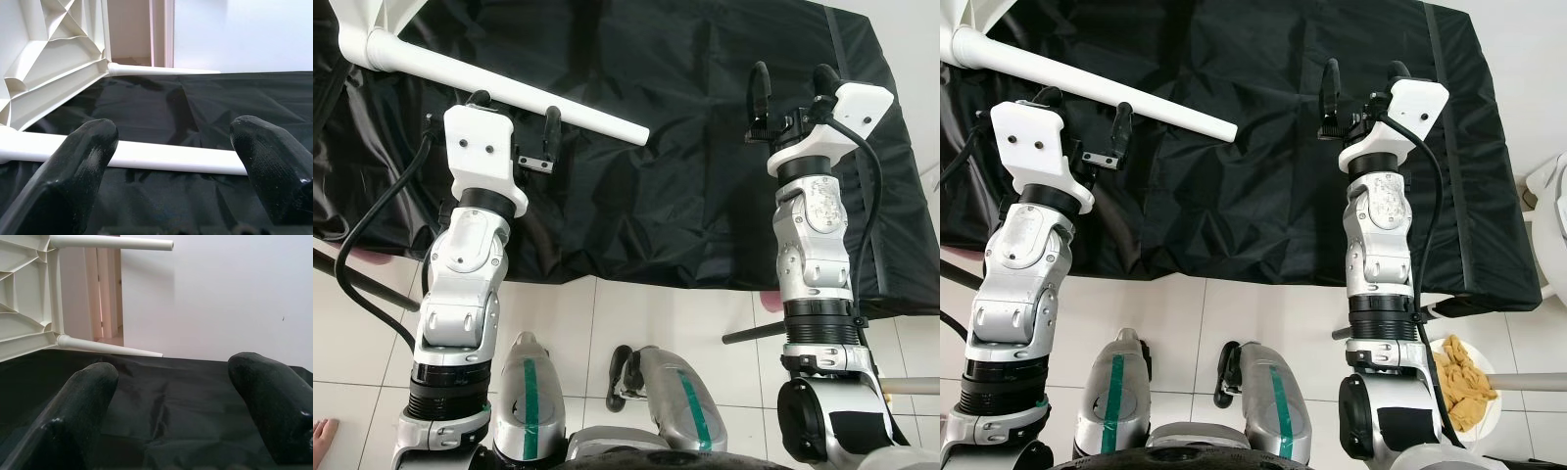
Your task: Building children table
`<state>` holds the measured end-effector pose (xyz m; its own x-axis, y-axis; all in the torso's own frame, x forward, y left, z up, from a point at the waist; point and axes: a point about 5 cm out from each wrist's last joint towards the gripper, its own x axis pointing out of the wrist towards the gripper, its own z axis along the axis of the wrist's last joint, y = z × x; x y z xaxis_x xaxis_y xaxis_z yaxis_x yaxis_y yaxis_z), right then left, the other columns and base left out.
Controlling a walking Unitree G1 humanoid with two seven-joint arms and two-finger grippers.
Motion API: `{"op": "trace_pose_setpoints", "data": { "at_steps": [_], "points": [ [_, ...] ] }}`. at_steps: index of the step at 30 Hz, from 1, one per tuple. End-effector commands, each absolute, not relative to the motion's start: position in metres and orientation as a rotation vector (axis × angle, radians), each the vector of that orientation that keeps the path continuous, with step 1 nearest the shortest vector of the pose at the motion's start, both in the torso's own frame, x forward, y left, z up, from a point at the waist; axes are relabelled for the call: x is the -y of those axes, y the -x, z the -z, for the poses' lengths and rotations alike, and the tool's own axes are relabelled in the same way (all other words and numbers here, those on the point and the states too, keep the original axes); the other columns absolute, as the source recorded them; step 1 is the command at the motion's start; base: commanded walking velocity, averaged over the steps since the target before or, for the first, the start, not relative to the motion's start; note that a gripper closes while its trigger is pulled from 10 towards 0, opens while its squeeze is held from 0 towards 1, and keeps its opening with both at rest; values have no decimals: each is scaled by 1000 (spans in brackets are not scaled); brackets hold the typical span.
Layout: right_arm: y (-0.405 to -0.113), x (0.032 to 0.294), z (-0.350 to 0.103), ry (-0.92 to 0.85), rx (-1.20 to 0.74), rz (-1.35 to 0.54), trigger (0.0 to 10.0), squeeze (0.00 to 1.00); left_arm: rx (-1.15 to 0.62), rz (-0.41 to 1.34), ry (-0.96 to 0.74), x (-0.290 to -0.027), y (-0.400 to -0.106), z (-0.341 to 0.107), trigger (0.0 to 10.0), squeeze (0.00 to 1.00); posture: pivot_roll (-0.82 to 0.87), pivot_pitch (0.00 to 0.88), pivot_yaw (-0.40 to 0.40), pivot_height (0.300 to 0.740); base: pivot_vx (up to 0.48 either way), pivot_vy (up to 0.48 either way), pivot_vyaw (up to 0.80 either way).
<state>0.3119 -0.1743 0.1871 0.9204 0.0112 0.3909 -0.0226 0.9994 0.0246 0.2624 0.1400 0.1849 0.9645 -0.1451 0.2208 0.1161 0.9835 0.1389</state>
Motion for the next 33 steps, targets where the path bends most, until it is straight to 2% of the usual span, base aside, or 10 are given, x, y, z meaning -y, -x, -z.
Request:
{"op": "trace_pose_setpoints", "data": {
  "at_steps": [1,19,33],
  "points": [
    [-314,178,-189,-20,412,-7,10000,0,229,135,-123,-138,-264,-183,10000,0,172,46,-145,740,0,0,0],
    [-313,179,-188,-9,413,-6,10000,0,226,124,-116,-141,-264,-184,10000,0,172,63,-143,740,0,0,0],
    [-321,176,-204,15,467,-36,10000,0,252,108,-125,-147,-270,-192,10000,0,175,71,-147,740,0,0,0]
  ]
}}
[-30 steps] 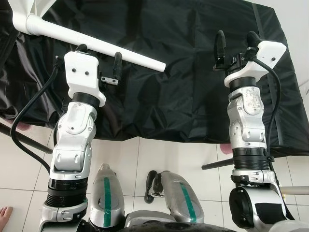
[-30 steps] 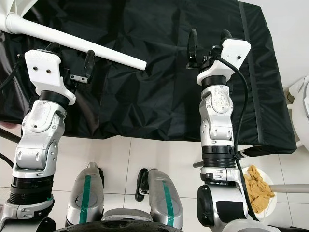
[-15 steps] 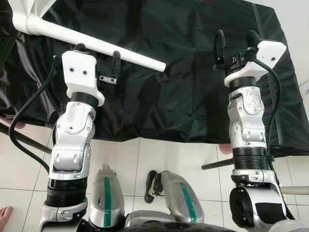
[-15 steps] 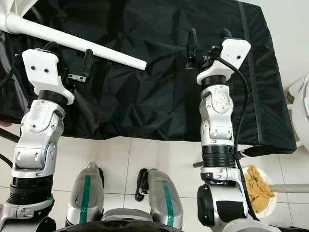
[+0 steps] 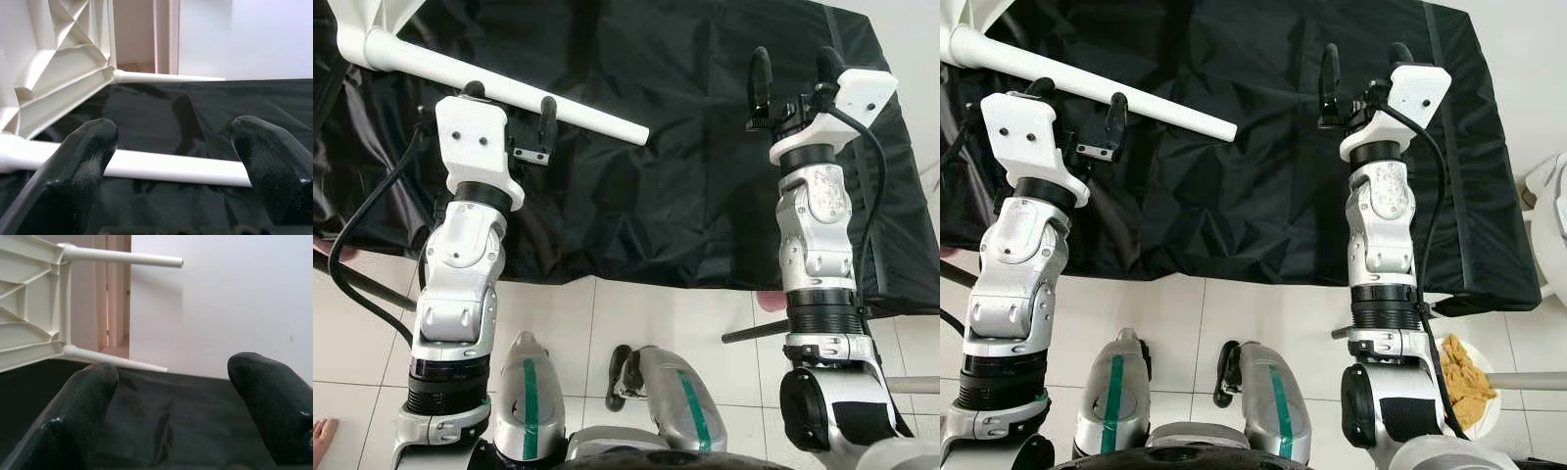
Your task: Building children table
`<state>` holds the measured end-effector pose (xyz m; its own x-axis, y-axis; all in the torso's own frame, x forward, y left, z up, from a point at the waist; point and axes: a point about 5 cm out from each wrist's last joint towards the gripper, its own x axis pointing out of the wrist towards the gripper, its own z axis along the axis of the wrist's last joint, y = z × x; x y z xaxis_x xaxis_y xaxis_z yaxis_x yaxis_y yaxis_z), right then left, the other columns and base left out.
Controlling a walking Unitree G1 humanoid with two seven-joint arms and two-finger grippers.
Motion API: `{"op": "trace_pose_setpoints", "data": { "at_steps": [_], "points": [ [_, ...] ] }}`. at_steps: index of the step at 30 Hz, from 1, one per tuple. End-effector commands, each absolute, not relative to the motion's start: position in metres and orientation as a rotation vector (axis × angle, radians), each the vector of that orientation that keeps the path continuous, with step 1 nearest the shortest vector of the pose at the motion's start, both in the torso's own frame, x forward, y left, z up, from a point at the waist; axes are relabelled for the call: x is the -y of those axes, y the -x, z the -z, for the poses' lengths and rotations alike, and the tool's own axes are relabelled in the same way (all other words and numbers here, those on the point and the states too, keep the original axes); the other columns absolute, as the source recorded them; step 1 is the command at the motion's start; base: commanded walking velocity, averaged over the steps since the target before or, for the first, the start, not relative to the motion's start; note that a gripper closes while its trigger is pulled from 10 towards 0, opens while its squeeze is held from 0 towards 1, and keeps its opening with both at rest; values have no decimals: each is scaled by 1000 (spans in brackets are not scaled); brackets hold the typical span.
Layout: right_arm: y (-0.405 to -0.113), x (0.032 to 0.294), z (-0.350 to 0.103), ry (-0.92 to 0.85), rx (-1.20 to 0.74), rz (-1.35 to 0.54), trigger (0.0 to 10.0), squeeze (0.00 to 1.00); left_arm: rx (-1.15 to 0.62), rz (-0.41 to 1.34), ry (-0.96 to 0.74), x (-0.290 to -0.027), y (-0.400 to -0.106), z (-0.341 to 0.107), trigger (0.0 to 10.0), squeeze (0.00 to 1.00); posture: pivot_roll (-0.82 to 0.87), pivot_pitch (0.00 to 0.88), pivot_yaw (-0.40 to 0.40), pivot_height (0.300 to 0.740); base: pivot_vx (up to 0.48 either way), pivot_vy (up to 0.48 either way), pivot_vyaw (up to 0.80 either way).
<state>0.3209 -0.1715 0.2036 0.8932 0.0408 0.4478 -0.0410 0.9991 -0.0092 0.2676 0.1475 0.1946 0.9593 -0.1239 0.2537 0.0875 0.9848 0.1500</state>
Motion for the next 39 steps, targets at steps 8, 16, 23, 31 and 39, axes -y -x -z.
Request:
{"op": "trace_pose_setpoints", "data": {
  "at_steps": [8,16,23,31,39],
  "points": [
    [-323,173,-206,20,480,-42,10000,0,261,111,-129,-147,-271,-194,10000,0,178,71,-146,740,0,0,0],
    [-337,159,-228,12,556,-72,10000,0,328,150,-157,-140,-286,-212,10000,0,177,73,-139,740,0,0,0],
    [-350,140,-252,21,643,-105,10000,0,383,185,-163,-131,-299,-229,10000,0,181,64,-134,740,0,0,0],
    [-364,121,-278,206,738,-16,10000,0,359,225,-98,-114,-296,-223,10000,0,203,61,-137,740,0,0,0],
    [-370,109,-294,358,821,76,10000,0,347,215,-105,-117,-292,-220,10000,0,239,75,-142,740,0,0,0]
  ]
}}
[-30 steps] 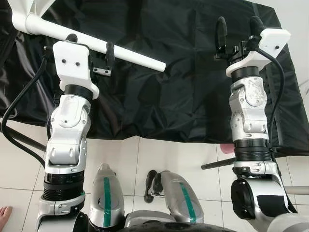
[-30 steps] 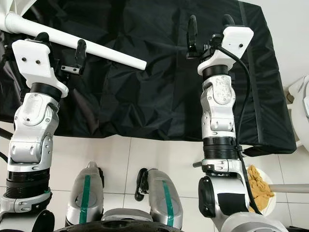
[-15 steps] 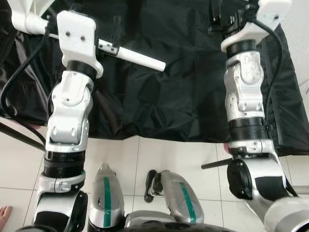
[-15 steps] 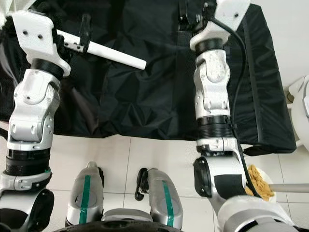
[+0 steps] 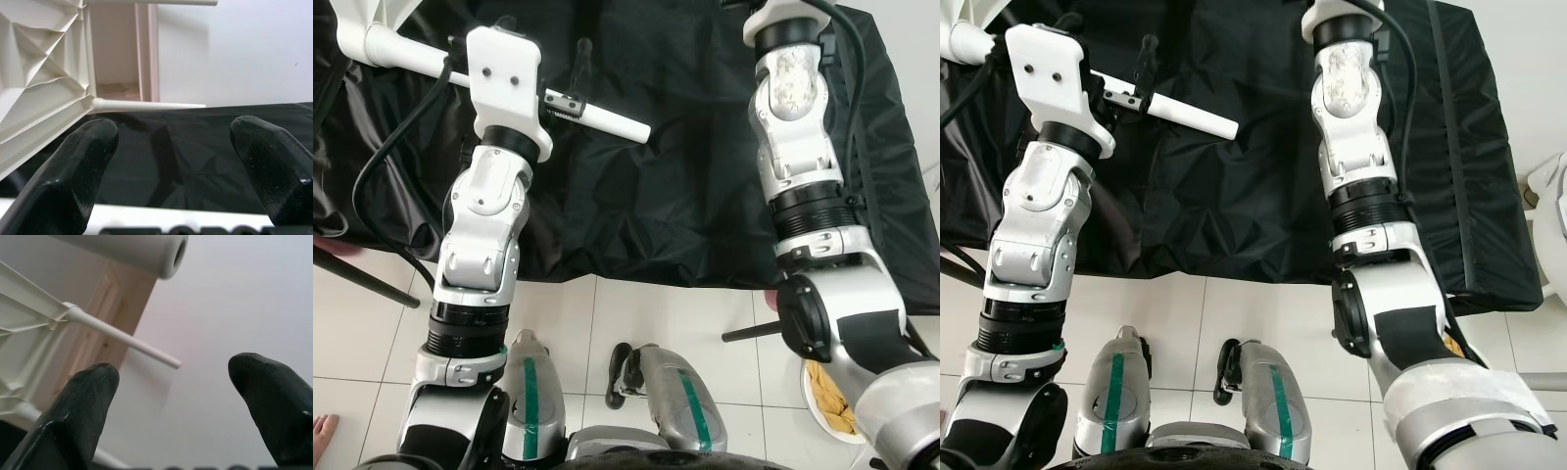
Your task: Building children table
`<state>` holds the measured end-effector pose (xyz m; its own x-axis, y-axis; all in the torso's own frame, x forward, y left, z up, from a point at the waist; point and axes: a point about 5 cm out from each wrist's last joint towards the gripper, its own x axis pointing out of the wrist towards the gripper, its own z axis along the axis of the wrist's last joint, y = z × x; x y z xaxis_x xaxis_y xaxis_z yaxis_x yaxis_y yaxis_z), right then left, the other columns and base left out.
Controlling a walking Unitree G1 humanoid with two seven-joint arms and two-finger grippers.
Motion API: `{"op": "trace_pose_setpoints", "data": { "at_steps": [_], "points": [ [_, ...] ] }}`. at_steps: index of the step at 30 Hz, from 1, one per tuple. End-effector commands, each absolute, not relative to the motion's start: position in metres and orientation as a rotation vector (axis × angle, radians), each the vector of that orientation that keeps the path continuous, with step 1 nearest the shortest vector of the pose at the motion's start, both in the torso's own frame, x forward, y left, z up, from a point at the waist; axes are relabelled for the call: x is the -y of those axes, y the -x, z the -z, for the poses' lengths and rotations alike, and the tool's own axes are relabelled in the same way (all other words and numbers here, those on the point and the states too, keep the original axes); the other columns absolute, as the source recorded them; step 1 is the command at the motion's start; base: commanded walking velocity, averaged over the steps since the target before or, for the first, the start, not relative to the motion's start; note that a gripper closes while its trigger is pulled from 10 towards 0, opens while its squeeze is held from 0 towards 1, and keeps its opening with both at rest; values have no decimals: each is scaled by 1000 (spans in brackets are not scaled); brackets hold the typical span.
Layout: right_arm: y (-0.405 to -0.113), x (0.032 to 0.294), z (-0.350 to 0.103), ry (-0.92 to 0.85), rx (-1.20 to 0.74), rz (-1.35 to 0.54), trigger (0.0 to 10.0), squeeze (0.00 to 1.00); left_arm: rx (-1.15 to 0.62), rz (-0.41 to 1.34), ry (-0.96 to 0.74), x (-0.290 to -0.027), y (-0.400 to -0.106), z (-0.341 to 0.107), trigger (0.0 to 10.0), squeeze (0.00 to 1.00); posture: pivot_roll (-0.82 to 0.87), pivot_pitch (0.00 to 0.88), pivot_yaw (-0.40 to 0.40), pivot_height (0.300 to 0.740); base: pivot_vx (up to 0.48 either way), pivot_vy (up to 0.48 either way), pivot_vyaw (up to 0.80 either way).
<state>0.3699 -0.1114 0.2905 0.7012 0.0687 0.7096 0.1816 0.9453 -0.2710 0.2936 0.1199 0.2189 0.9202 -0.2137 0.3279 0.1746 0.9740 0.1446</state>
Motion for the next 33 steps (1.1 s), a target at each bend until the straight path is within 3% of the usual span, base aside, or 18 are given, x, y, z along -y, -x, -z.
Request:
{"op": "trace_pose_setpoints", "data": {
  "at_steps": [1,16,33],
  "points": [
    [-371,106,-298,405,851,113,10000,0,347,207,-105,-119,-292,-220,10000,0,245,82,-140,740,0,0,0],
    [-378,71,-328,622,1018,274,10000,0,353,162,-108,-126,-288,-224,10000,0,284,106,-152,740,0,0,0],
    [-384,59,-360,804,1105,473,10000,0,354,140,-109,-128,-287,-226,10000,0,300,109,-166,740,0,0,0]
  ]
}}
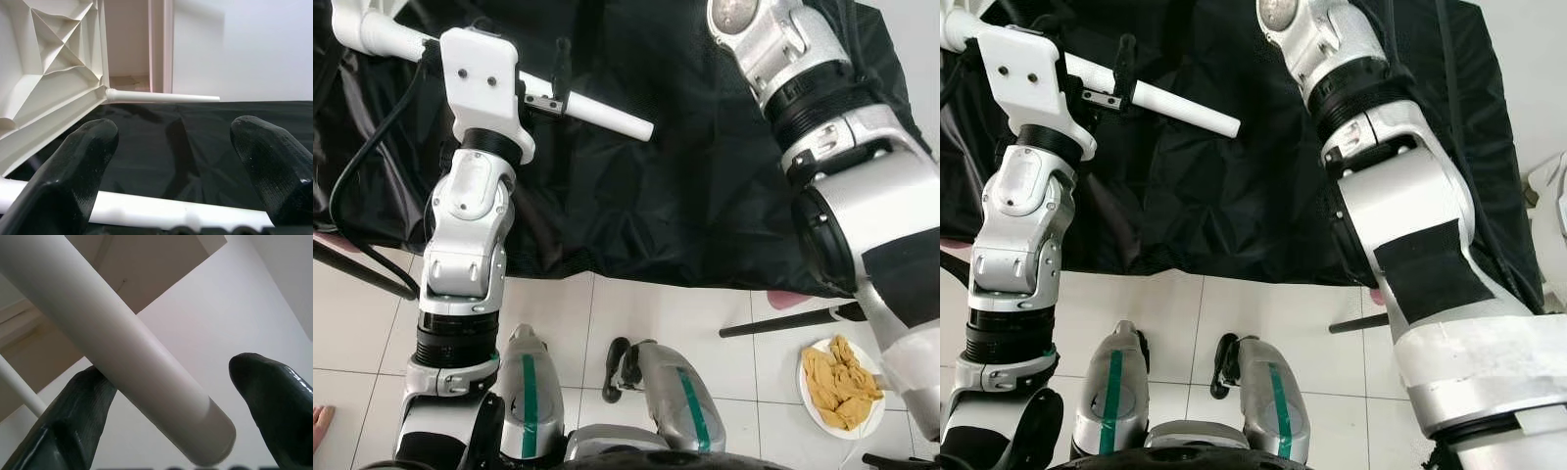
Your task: Building children table
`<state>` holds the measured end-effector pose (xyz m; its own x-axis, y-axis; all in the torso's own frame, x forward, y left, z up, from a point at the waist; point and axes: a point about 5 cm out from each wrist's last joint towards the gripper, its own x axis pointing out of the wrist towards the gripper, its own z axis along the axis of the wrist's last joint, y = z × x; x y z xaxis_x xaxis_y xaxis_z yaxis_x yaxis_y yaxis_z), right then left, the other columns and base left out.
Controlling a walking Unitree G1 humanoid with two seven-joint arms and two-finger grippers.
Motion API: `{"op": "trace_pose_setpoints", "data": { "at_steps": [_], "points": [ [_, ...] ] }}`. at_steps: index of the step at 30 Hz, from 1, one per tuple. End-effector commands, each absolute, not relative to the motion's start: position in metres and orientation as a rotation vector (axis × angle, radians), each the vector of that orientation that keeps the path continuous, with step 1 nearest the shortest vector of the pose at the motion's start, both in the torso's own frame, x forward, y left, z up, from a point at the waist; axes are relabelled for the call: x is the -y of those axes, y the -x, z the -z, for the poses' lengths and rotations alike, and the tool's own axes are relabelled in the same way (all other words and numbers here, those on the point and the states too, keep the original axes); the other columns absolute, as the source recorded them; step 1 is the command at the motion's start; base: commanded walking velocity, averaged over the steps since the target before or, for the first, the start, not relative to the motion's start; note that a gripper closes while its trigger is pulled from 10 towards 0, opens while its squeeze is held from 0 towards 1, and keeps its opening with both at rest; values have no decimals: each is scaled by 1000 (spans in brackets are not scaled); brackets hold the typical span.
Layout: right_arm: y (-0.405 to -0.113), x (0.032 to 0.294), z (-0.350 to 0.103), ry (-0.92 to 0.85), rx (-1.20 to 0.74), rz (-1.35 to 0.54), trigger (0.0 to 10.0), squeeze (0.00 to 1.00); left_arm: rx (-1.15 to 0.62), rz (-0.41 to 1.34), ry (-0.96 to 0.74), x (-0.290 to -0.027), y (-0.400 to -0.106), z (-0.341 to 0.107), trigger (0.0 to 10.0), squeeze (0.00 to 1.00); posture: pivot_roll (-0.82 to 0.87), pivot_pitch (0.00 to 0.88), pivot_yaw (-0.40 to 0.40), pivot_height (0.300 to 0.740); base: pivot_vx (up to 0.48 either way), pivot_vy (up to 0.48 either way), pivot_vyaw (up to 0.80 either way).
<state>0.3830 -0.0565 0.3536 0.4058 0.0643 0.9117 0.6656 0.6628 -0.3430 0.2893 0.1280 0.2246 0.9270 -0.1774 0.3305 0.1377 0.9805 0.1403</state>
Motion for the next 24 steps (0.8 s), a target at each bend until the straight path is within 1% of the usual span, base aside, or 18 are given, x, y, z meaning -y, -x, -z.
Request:
{"op": "trace_pose_setpoints", "data": {
  "at_steps": [1,9,10,11,12,20,24],
  "points": [
    [-384,59,-360,804,1105,473,10000,0,354,140,-109,-128,-287,-226,10000,0,300,109,-166,740,0,0,0],
    [-390,62,-360,844,1044,488,10000,0,355,133,-106,-129,-287,-227,10000,0,301,107,-170,740,0,0,0],
    [-391,63,-359,849,1037,488,4431,0,355,132,-106,-129,-287,-227,10000,0,300,106,-170,740,0,0,0],
    [-391,63,-359,849,1037,488,4431,0,355,132,-106,-129,-287,-227,10000,0,300,106,-170,740,0,0,0],
    [-392,63,-359,849,1029,483,0,0,355,132,-106,-129,-287,-227,10000,0,301,106,-170,740,0,0,0],
    [-393,66,-356,857,1018,484,0,0,357,133,-106,-130,-288,-227,10000,0,295,96,-167,740,0,0,0],
    [-394,76,-356,881,1022,522,0,0,358,141,-103,-128,-289,-227,10000,0,280,87,-163,740,0,0,0]
  ]
}}
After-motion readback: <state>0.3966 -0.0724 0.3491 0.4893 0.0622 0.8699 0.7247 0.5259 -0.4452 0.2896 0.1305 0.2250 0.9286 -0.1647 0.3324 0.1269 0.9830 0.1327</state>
